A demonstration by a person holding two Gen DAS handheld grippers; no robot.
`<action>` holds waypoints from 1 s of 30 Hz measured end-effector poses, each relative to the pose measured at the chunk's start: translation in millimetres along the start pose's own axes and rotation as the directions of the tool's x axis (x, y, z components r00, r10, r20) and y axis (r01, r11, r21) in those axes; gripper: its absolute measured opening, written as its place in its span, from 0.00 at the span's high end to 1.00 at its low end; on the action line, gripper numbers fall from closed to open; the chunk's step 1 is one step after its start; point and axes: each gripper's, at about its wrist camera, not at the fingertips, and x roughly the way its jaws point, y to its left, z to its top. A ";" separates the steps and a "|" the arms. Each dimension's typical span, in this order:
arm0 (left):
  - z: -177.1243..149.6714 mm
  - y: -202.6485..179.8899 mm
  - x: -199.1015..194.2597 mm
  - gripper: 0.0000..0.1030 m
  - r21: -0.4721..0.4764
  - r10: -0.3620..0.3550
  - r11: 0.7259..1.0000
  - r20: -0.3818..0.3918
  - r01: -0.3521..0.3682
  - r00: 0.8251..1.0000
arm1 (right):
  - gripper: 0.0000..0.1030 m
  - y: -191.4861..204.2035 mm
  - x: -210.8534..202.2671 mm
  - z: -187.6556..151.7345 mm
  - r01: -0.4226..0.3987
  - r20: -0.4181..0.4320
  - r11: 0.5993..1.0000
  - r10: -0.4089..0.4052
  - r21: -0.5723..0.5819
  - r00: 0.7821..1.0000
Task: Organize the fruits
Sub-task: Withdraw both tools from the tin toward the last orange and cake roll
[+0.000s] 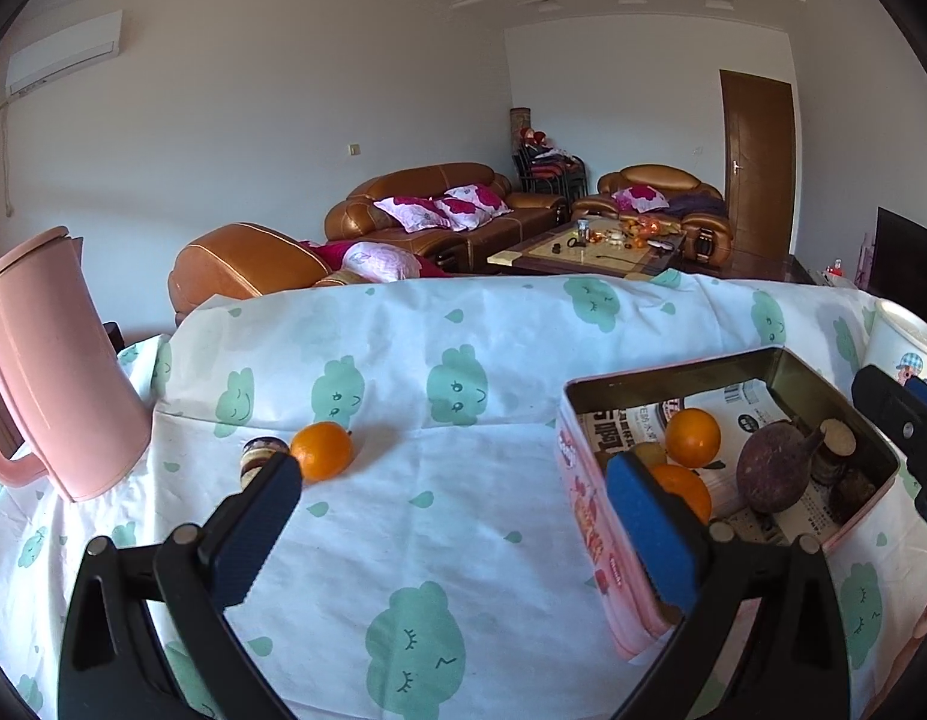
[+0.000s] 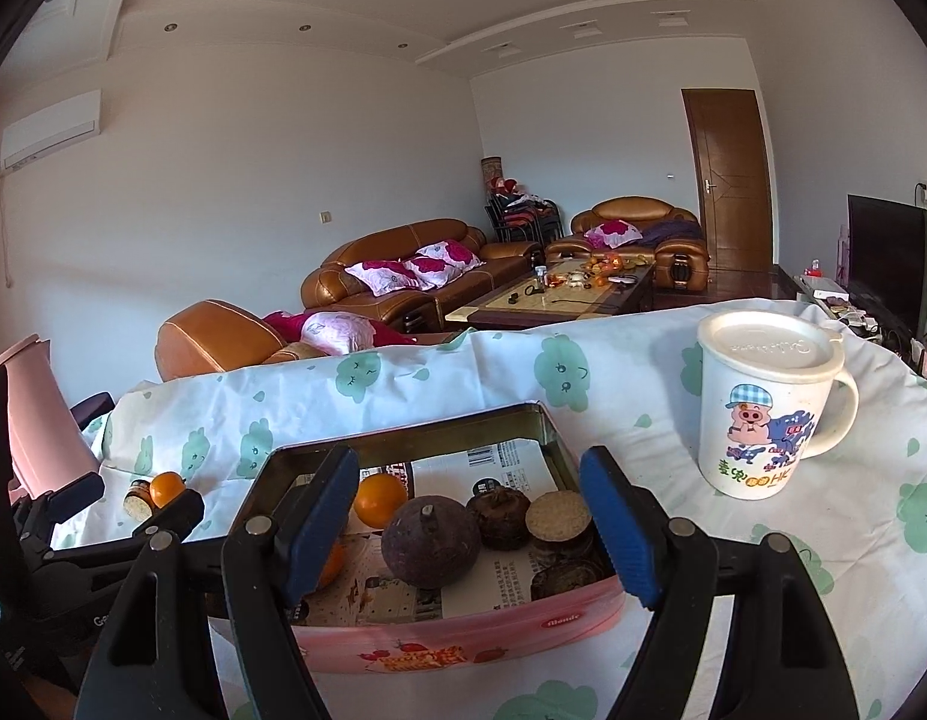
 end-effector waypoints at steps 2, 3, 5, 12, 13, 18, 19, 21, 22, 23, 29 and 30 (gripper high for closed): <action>-0.8 5.3 0.4 0.00 -0.001 0.007 1.000 -0.005 -0.007 1.000 | 0.25 5.6 0.0 -1.8 -0.005 -0.011 1.000 0.005 0.007 1.000; -1.1 8.2 0.8 0.00 -0.002 0.010 1.000 -0.006 -0.010 1.000 | 0.25 8.2 0.2 -2.9 -0.007 -0.016 1.000 0.007 0.011 1.000; -1.5 15.2 1.2 0.00 -0.006 0.015 1.000 -0.009 -0.015 1.000 | 0.25 15.2 1.6 -4.3 -0.013 -0.022 1.000 0.013 0.018 1.000; -2.3 42.6 6.5 0.00 -0.024 0.041 0.999 -0.021 -0.042 0.999 | 0.25 47.9 6.6 -9.0 -0.041 -0.036 0.999 0.041 -0.004 0.998; -2.6 47.3 7.4 0.00 -0.027 0.045 0.999 -0.023 -0.045 0.999 | 0.25 53.5 7.5 -9.7 -0.048 -0.037 0.999 0.047 -0.009 0.998; -2.7 72.0 12.3 0.00 -0.042 0.077 0.996 -0.029 -0.078 0.997 | 0.25 82.5 13.5 -13.2 -0.076 -0.051 0.996 0.074 -0.044 0.996; -2.8 77.7 13.9 0.00 -0.050 0.082 0.995 -0.033 -0.084 0.996 | 0.25 87.8 14.3 -13.9 -0.083 -0.051 0.995 0.080 -0.049 0.995; -3.3 89.7 17.2 0.00 -0.061 0.093 0.994 -0.042 -0.096 0.995 | 0.25 98.5 16.8 -15.1 -0.096 -0.058 0.993 0.093 -0.063 0.994; -3.5 95.8 19.1 0.00 -0.064 0.101 0.993 -0.047 -0.104 0.994 | 0.25 104.0 18.4 -15.7 -0.103 -0.063 0.992 0.099 -0.071 0.993; -3.6 102.0 20.9 0.00 -0.067 0.109 0.991 -0.051 -0.113 0.993 | 0.25 108.9 19.9 -16.1 -0.109 -0.067 0.991 0.104 -0.077 0.992; -3.5 144.3 32.5 0.00 -0.105 0.159 0.980 -0.085 -0.167 0.984 | 0.25 137.1 31.7 -19.6 -0.150 -0.105 0.983 0.139 -0.108 0.985; -3.2 151.3 34.3 0.00 -0.110 0.172 0.977 -0.091 -0.181 0.981 | 0.25 142.2 33.9 -20.1 -0.157 -0.113 0.981 0.144 -0.115 0.983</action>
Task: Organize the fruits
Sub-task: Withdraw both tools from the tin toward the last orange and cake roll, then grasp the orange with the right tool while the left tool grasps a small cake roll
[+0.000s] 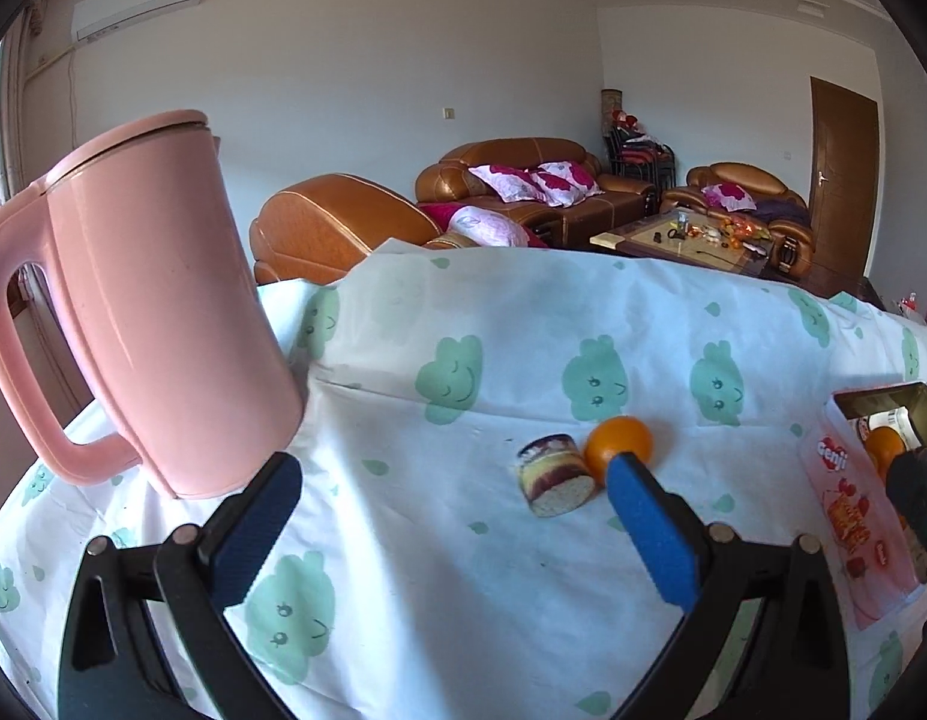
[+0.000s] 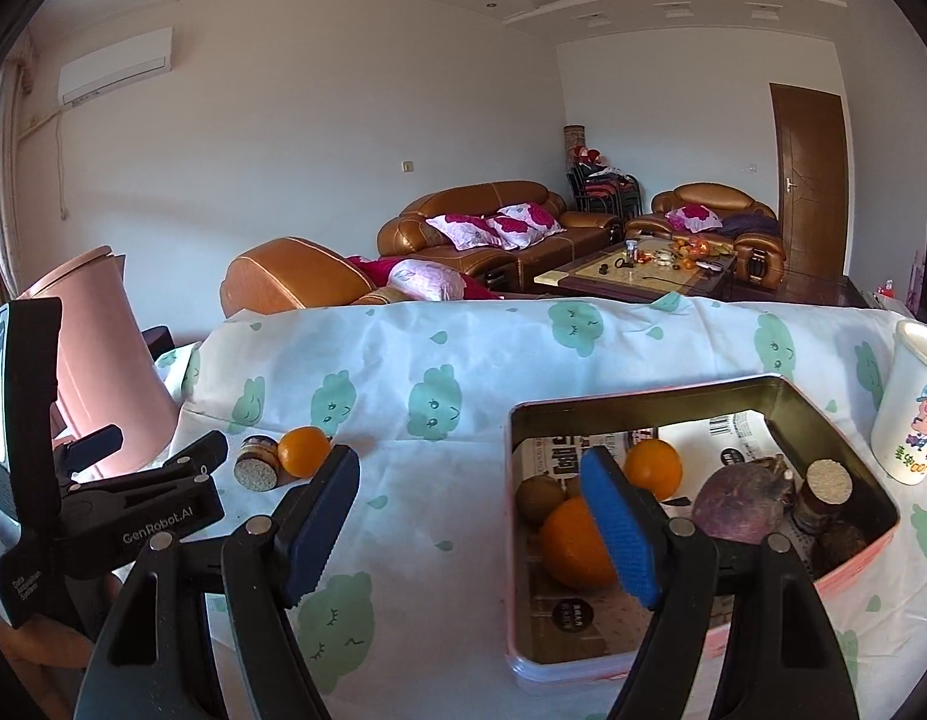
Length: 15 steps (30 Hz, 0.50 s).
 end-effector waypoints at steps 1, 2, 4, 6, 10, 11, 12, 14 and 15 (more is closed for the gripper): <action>1.0 6.2 3.0 0.00 -0.006 0.015 1.000 -0.004 -0.015 1.000 | 0.25 4.6 2.9 0.5 -0.005 -0.006 1.000 0.005 -0.009 1.000; 1.5 11.8 5.5 0.00 -0.011 0.028 1.000 -0.009 -0.028 1.000 | 0.25 9.8 6.2 0.9 -0.011 -0.012 1.000 0.011 -0.020 1.000; 2.8 22.0 10.9 0.00 -0.018 0.047 0.999 -0.021 -0.047 0.999 | 0.25 20.0 14.3 2.3 -0.021 -0.032 0.999 0.020 -0.041 0.999; 3.9 31.6 15.7 0.00 -0.026 0.068 0.997 -0.037 -0.069 0.997 | 0.25 29.9 25.4 3.2 -0.041 -0.065 0.998 0.038 -0.052 0.997; 4.6 44.5 23.8 0.00 -0.035 0.104 0.994 -0.074 -0.107 0.992 | 0.25 48.0 52.4 6.3 -0.091 -0.148 0.993 0.081 -0.068 0.986; 4.3 46.7 25.6 0.00 -0.035 0.105 0.994 -0.083 -0.108 0.991 | 0.26 51.7 59.4 6.9 -0.107 -0.170 0.992 0.094 -0.067 0.981; 4.3 47.6 27.1 0.00 -0.033 0.104 0.994 -0.091 -0.107 0.990 | 0.28 55.5 66.3 7.4 -0.122 -0.191 0.990 0.108 -0.065 0.976; 4.6 48.8 28.2 0.00 -0.030 0.108 0.993 -0.099 -0.111 0.989 | 0.33 62.9 79.8 7.6 -0.148 -0.235 0.987 0.131 -0.058 0.963; 4.6 50.6 28.5 0.00 -0.030 0.108 0.993 -0.101 -0.112 0.989 | 0.37 66.2 87.0 8.0 -0.159 -0.257 0.986 0.140 -0.054 0.956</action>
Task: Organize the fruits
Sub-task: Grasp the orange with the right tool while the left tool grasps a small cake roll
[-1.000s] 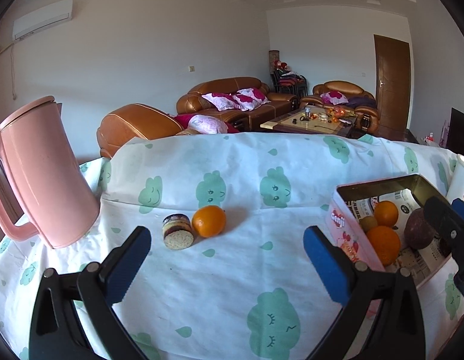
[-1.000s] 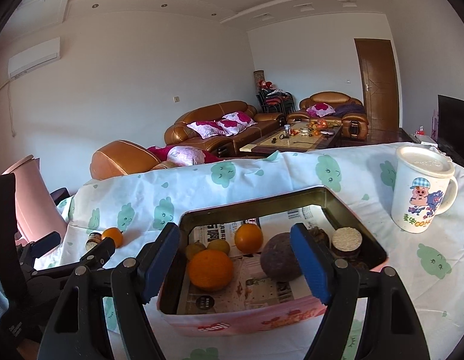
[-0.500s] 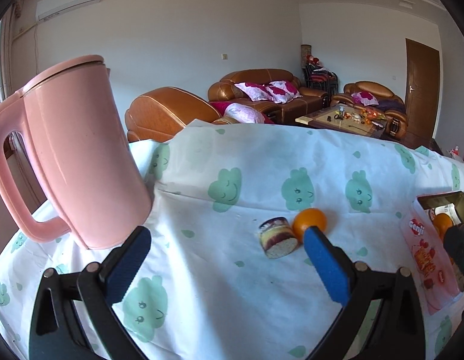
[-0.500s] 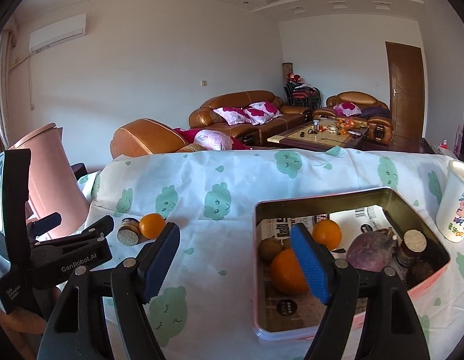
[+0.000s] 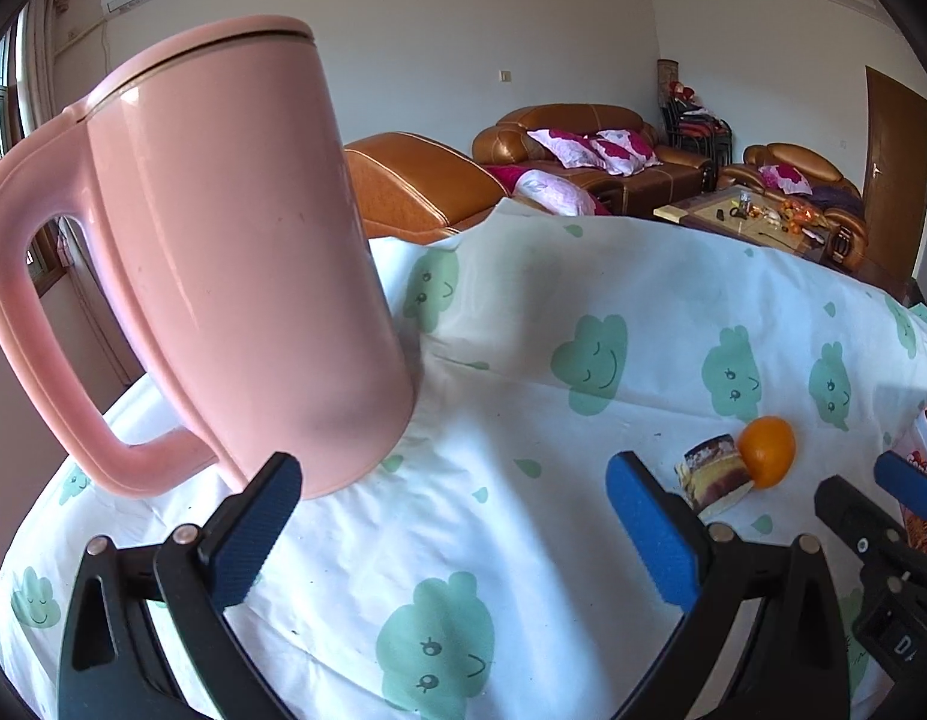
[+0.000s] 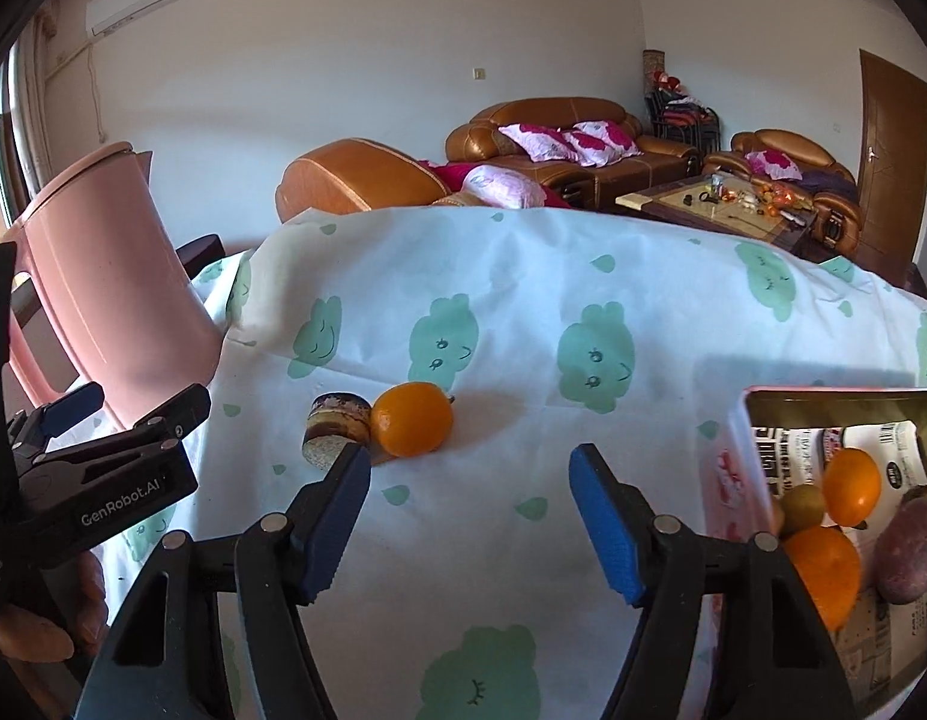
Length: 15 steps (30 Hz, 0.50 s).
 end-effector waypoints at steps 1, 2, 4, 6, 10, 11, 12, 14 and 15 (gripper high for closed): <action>0.3 0.3 -0.1 0.00 0.001 -0.001 1.000 -0.001 0.001 1.000 | 0.39 1.7 7.4 2.3 -0.016 -0.023 1.000 0.016 0.001 1.000; 0.7 0.5 -0.2 0.00 0.001 -0.002 1.000 -0.003 0.002 1.000 | 0.42 3.3 13.9 3.7 -0.028 -0.043 1.000 0.028 0.003 0.999; 1.7 2.2 0.3 0.00 0.000 -0.001 1.000 -0.008 0.001 1.000 | 0.43 5.3 25.5 7.0 -0.049 -0.073 0.999 0.050 0.016 0.996; 3.0 4.2 0.4 0.00 -0.003 -0.001 1.000 -0.014 0.001 1.000 | 0.43 6.0 35.2 10.6 -0.070 -0.095 0.997 0.073 0.034 0.993; 3.7 6.8 4.4 0.00 -0.012 -0.002 1.000 -0.034 0.002 0.999 | 0.44 3.4 46.4 18.2 -0.067 -0.112 0.996 0.072 0.051 0.991; 3.2 7.4 4.0 0.00 -0.014 -0.004 1.000 -0.038 0.004 0.999 | 0.44 2.8 50.7 19.6 -0.082 -0.124 0.995 0.089 0.062 0.988; 3.3 7.4 4.2 0.00 -0.015 -0.006 1.000 -0.042 0.006 0.999 | 0.44 2.3 53.9 20.8 -0.091 -0.132 0.993 0.100 0.075 0.986; 3.1 7.2 5.5 0.00 -0.014 -0.010 1.000 -0.048 0.009 0.999 | 0.44 2.1 57.5 23.0 -0.095 -0.138 0.992 0.106 0.084 0.985; 2.9 7.0 6.3 0.00 -0.013 -0.009 1.000 -0.050 0.008 0.999 | 0.44 3.4 59.6 23.6 -0.094 -0.140 0.992 0.104 0.083 0.985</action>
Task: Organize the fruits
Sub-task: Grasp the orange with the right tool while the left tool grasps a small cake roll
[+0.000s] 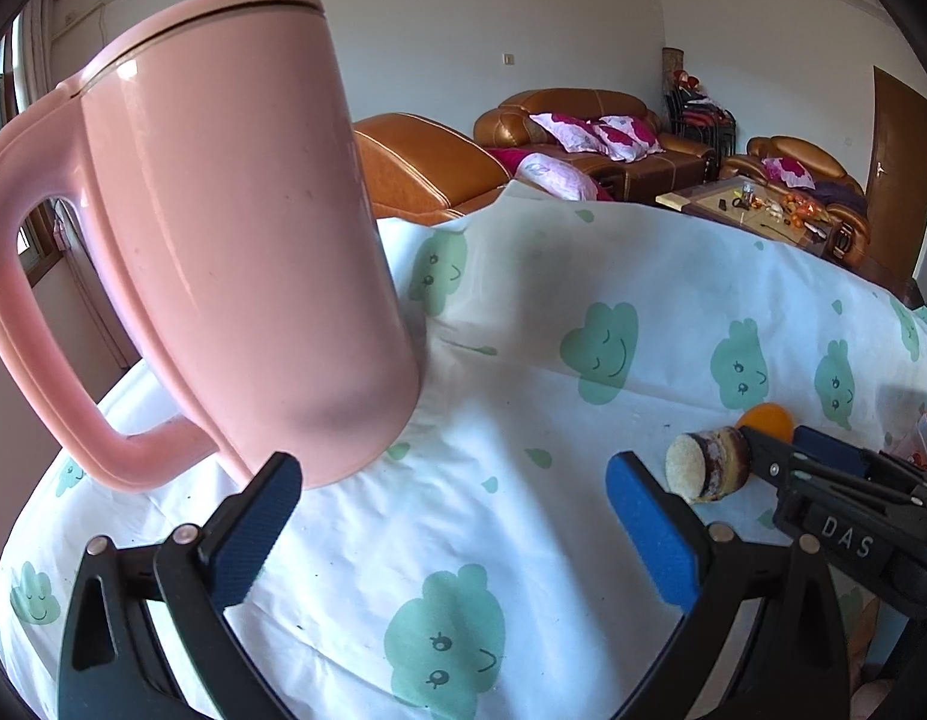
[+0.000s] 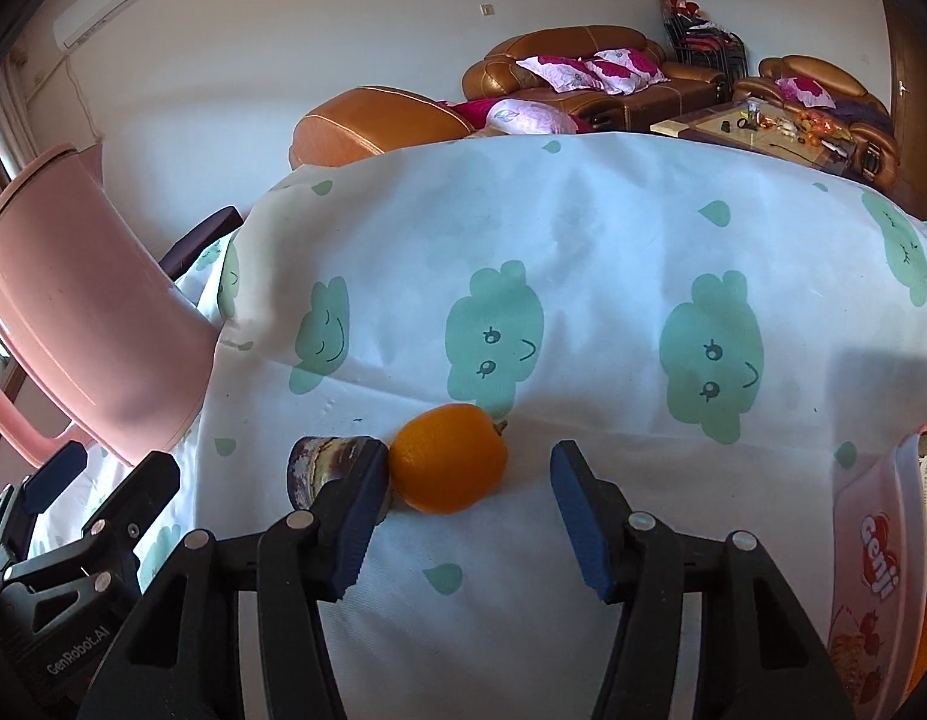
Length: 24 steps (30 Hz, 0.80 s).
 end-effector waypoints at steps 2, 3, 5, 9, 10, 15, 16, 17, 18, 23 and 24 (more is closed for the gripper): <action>-0.4 0.1 1.7 0.00 0.003 0.009 1.000 -0.003 -0.009 1.000 | 0.50 2.6 -0.2 -0.1 0.010 -0.002 1.000 -0.010 -0.011 1.000; -0.6 0.2 3.2 0.00 0.004 0.014 1.000 -0.005 -0.014 1.000 | 0.59 3.8 -0.7 -0.6 0.009 -0.004 1.000 -0.009 -0.020 1.000; -1.4 0.6 5.6 0.00 0.005 0.019 1.000 -0.012 -0.019 1.000 | 0.60 6.7 -1.4 -1.7 0.022 -0.009 0.999 -0.022 -0.039 1.000; -2.1 1.0 10.5 0.00 0.007 0.009 1.000 -0.021 -0.009 1.000 | 0.61 7.6 -6.9 -4.1 0.057 0.006 0.997 -0.057 -0.049 0.998; -1.8 0.9 9.9 0.00 0.006 -0.001 1.000 -0.018 0.001 1.000 | 0.61 6.7 -11.9 -5.5 0.067 0.026 0.997 -0.066 -0.042 0.997; -0.4 -9.1 -1.0 0.00 0.028 -0.098 0.995 0.027 0.097 0.995 | 0.61 6.7 -49.8 -21.7 0.140 0.161 0.988 -0.128 -0.067 0.979; -0.5 -12.5 -3.9 0.00 0.036 -0.123 0.992 0.036 0.122 0.992 | 0.61 5.9 -57.5 -26.1 0.155 0.181 0.985 -0.140 -0.071 0.973; -0.5 -16.2 -6.1 0.00 0.045 -0.145 0.989 0.042 0.144 0.988 | 0.61 5.4 -64.7 -30.2 0.168 0.196 0.983 -0.150 -0.077 0.969; -0.7 -20.1 -7.5 0.00 0.054 -0.165 0.985 0.044 0.162 0.985 | 0.61 4.9 -71.4 -34.9 0.178 0.210 0.980 -0.157 -0.085 0.965; -0.4 -48.1 -8.4 0.02 0.096 -0.214 0.973 0.015 0.211 0.977 | 0.61 1.0 -98.1 -57.7 0.194 0.242 0.976 -0.165 -0.099 0.956; 0.3 -54.7 -7.9 0.05 0.109 -0.215 0.971 0.008 0.213 0.977 | 0.61 0.2 -102.8 -62.3 0.191 0.246 0.976 -0.161 -0.103 0.956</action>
